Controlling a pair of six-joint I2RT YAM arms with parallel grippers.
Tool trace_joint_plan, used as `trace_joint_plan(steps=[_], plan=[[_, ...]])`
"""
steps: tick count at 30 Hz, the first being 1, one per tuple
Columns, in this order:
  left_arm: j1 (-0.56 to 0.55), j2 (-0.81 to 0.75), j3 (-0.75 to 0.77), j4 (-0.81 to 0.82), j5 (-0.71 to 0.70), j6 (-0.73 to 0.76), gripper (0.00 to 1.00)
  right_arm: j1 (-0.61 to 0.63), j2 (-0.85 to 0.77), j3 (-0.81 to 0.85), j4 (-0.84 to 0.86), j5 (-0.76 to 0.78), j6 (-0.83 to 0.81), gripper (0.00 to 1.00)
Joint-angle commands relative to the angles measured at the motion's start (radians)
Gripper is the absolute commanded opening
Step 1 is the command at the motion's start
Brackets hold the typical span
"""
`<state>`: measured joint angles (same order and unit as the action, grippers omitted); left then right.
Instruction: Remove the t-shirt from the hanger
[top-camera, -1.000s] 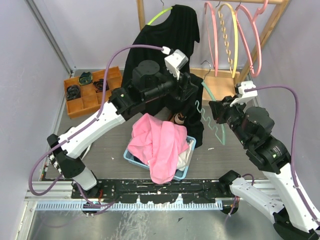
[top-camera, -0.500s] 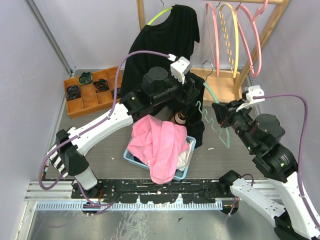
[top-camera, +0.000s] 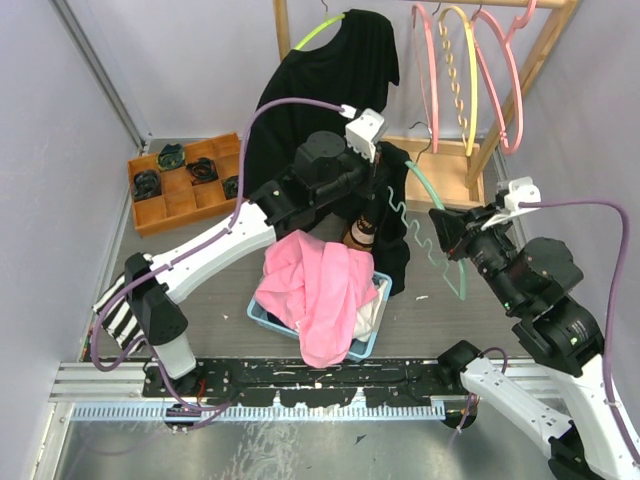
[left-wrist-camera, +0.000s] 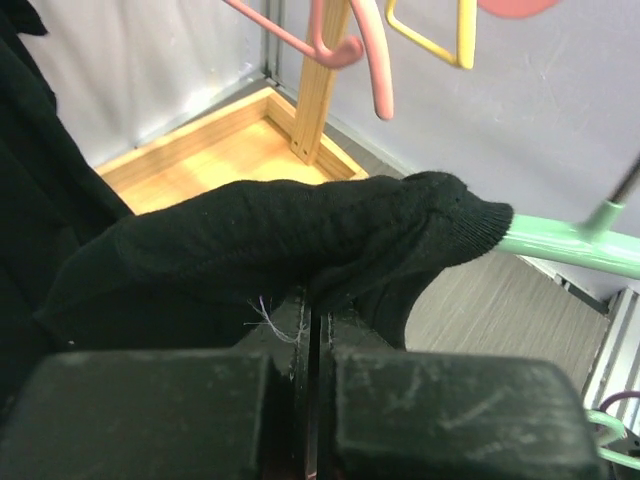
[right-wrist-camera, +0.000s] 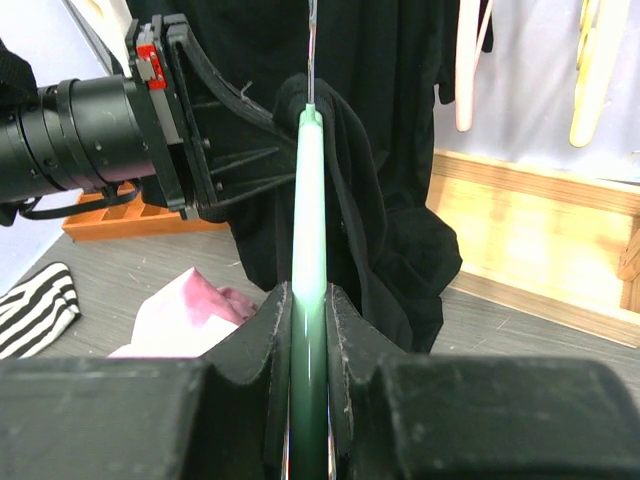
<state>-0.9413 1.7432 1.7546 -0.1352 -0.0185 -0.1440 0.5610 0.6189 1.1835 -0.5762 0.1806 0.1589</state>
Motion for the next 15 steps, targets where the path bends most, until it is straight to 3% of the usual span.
trace_joint_plan(steps=[1,15], plan=[[0.007,-0.002,0.098,-0.013,-0.083,0.036,0.00,-0.001,-0.046,0.019,0.112,0.013,-0.010,0.01],[0.046,0.075,0.290,-0.120,-0.176,0.088,0.00,-0.001,-0.137,0.053,0.022,0.083,-0.022,0.01]])
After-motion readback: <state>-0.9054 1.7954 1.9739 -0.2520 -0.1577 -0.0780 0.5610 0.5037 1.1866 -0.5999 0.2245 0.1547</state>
